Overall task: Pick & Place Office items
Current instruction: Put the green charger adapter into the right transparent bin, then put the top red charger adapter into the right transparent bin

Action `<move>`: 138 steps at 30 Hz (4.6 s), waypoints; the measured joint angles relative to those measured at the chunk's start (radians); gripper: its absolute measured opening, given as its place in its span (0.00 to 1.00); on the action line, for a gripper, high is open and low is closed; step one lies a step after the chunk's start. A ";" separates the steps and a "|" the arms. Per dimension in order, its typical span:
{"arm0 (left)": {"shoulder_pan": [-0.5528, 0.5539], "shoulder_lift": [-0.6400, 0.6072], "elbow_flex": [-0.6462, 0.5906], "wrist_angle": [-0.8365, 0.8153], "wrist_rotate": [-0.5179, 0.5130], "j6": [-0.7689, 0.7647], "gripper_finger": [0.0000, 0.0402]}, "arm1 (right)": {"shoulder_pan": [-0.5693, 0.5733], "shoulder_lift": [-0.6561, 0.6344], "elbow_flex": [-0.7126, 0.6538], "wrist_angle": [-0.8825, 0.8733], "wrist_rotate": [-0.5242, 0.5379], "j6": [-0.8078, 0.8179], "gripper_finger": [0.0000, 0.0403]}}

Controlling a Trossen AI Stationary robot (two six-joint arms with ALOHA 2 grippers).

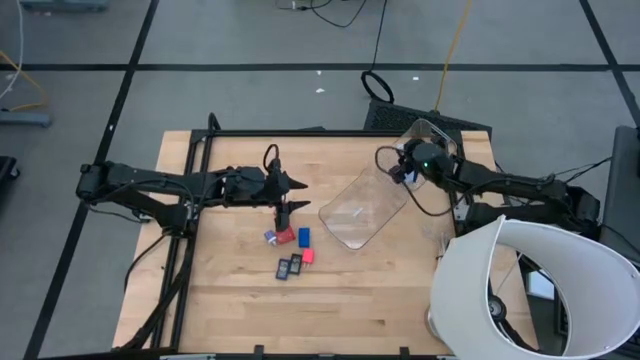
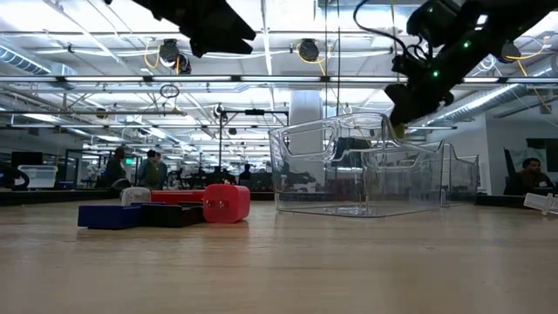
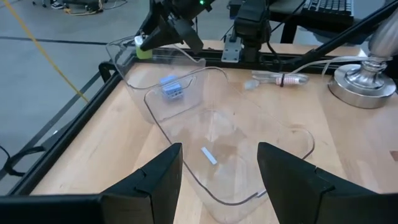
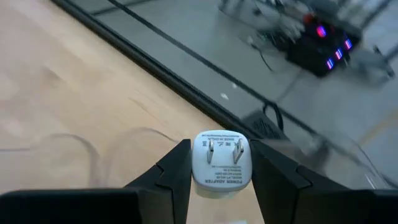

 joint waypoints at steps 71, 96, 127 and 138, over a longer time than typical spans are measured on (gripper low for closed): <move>0.000 0.006 -0.033 0.060 -0.014 -0.149 0.53 | -0.216 0.108 -0.073 0.290 -0.337 0.015 0.49; -0.003 0.030 -0.034 -0.436 0.053 -0.316 0.53 | -0.037 0.108 -0.073 0.496 -0.477 -0.089 0.49; 0.130 0.430 -0.033 -0.433 0.056 -0.824 0.78 | -0.038 0.108 -0.073 0.504 -0.475 -0.089 0.49; 0.127 0.473 -0.030 -0.437 0.021 -0.656 0.72 | -0.038 0.108 -0.073 0.504 -0.475 -0.088 0.49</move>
